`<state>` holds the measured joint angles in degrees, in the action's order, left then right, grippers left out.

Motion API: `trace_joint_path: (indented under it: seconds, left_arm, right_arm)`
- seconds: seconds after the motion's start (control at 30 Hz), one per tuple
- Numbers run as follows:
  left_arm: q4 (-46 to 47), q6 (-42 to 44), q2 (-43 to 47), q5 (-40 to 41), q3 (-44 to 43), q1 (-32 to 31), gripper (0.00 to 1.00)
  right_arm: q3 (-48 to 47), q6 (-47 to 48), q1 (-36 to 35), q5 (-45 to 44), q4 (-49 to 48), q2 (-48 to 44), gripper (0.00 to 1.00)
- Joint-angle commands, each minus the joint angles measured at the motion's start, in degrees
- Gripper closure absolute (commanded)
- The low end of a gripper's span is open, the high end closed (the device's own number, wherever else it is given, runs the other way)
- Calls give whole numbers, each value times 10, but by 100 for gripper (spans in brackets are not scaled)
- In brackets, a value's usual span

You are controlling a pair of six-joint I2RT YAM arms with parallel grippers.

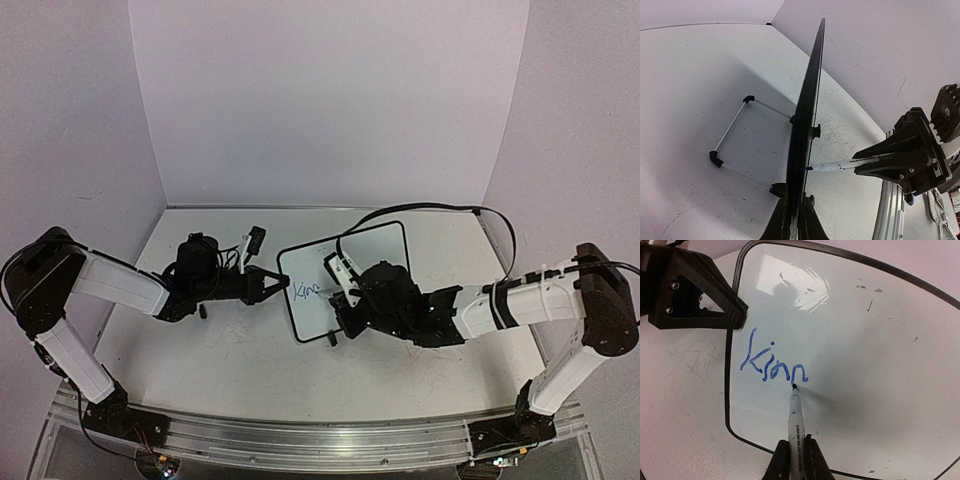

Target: Write a sentence on the whiteboard

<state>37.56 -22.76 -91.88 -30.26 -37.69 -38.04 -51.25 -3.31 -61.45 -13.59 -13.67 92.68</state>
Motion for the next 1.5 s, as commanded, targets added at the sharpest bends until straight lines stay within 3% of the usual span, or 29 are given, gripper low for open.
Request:
trace_joint_path:
  seconds: [0.0,0.67,1.47]
  left_arm:
    - [-6,0,20,-2,8,2,100]
    - [-7,1,19,-4,6,2,100]
    - [-6,3,20,-2,7,2,100]
  right_arm:
    - [-37,-7,5,-47,-9,3,100]
    - [-62,5,7,-53,-14,11,100]
    - [0,-25,5,-20,5,2,100]
